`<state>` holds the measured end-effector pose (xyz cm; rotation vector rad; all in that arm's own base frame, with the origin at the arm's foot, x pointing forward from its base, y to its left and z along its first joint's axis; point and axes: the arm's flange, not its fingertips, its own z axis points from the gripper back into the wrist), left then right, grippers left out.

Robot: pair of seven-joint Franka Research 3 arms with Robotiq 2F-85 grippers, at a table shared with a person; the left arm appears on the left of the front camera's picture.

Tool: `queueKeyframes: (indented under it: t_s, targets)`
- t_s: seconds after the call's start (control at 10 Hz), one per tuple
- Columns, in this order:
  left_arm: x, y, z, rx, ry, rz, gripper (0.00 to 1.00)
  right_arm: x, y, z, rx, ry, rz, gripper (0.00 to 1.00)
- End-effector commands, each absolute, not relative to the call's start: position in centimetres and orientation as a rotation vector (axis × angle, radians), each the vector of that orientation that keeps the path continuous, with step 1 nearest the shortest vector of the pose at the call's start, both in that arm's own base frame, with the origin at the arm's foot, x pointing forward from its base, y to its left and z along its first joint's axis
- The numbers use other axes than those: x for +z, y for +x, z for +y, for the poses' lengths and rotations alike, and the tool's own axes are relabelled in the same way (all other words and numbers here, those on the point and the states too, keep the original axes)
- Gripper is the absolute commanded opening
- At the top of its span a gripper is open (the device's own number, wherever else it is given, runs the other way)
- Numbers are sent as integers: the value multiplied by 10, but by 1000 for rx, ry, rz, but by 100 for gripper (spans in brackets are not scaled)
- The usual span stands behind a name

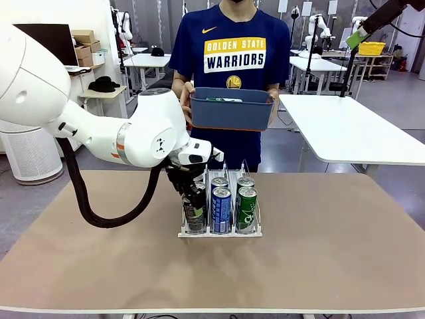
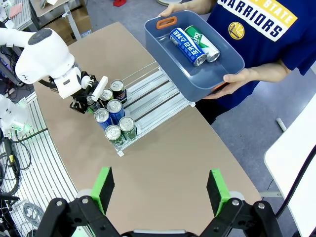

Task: Fill the beverage cans into the dispenser.
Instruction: Place the picked Pepsi coke in the line of the Automatic Can Dispenser with the same cans.

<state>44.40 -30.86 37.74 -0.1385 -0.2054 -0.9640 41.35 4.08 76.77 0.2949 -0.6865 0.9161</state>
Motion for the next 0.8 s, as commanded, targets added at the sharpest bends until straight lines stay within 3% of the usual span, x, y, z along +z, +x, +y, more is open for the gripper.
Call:
queueKeyframes:
  t_s: [0.0, 0.3, 0.4, 0.6, 0.7]
  targets:
    - [369, 440, -310, -994, -189, -112, 58, 767, 413, 41, 910, 292, -678, 100]
    - [365, 442, -311, -986, -221, -92, 58, 767, 413, 41, 910, 292, -678, 100]
    - [372, 452, -309, -974, -157, -172, 58, 767, 413, 41, 910, 292, -678, 100]
    - [372, 452, -309, -974, -157, -172, 58, 767, 413, 41, 910, 292, -678, 100]
    - [372, 454, -308, -972, -160, -168, 71, 767, 413, 41, 910, 292, -678, 100]
